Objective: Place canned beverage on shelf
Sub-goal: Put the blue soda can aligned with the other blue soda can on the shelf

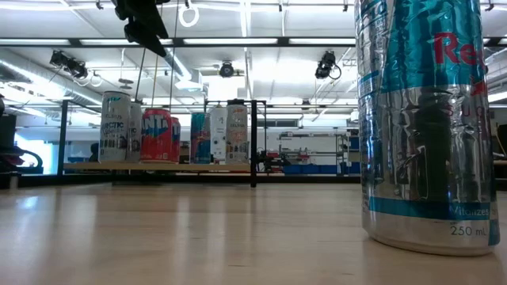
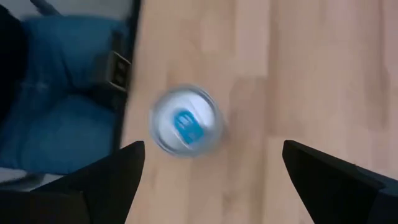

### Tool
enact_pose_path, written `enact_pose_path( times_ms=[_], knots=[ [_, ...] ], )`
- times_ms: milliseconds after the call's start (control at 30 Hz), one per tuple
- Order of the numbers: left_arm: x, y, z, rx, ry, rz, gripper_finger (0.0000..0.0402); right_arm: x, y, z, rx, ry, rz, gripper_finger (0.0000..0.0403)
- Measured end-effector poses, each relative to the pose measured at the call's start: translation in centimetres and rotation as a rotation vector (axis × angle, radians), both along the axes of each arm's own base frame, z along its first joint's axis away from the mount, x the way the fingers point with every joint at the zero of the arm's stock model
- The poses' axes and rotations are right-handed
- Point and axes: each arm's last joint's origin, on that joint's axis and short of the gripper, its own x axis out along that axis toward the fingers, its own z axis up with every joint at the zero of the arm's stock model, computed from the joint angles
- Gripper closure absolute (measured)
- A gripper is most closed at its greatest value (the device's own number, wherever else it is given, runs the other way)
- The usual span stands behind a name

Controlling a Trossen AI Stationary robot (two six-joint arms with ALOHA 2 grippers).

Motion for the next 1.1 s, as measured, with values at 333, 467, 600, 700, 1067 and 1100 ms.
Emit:
enact_pose_path(
  times_ms=[333,467,600,700,1067,1100],
  knots=[
    [0.0,0.0,0.0,0.001,0.0,-0.001,0.0086,0.1,0.5,-1.9,0.009,-0.081,-0.014,0.0013],
    [0.0,0.0,0.0,0.001,0.0,-0.001,0.0086,0.2,0.7,-2.8,0.043,-0.111,-0.006,0.0013],
    [0.0,0.0,0.0,0.001,0.0,-0.001,0.0086,0.3,0.9,-3.4,0.094,-0.118,0.0,0.0013],
    [0.0,0.0,0.0,0.001,0.0,-0.001,0.0086,0.1,0.9,-3.9,0.095,-0.119,0.005,0.0013],
    [0.0,0.0,0.0,0.001,0.001,-0.001,0.0086,-0.2,0.7,-6.0,0.101,-0.155,0.017,0.0013],
    [0.0,0.0,0.0,0.003,0.001,-0.003,0.0086,-0.2,0.7,-6.1,0.104,-0.168,0.022,0.0013]
  ],
)
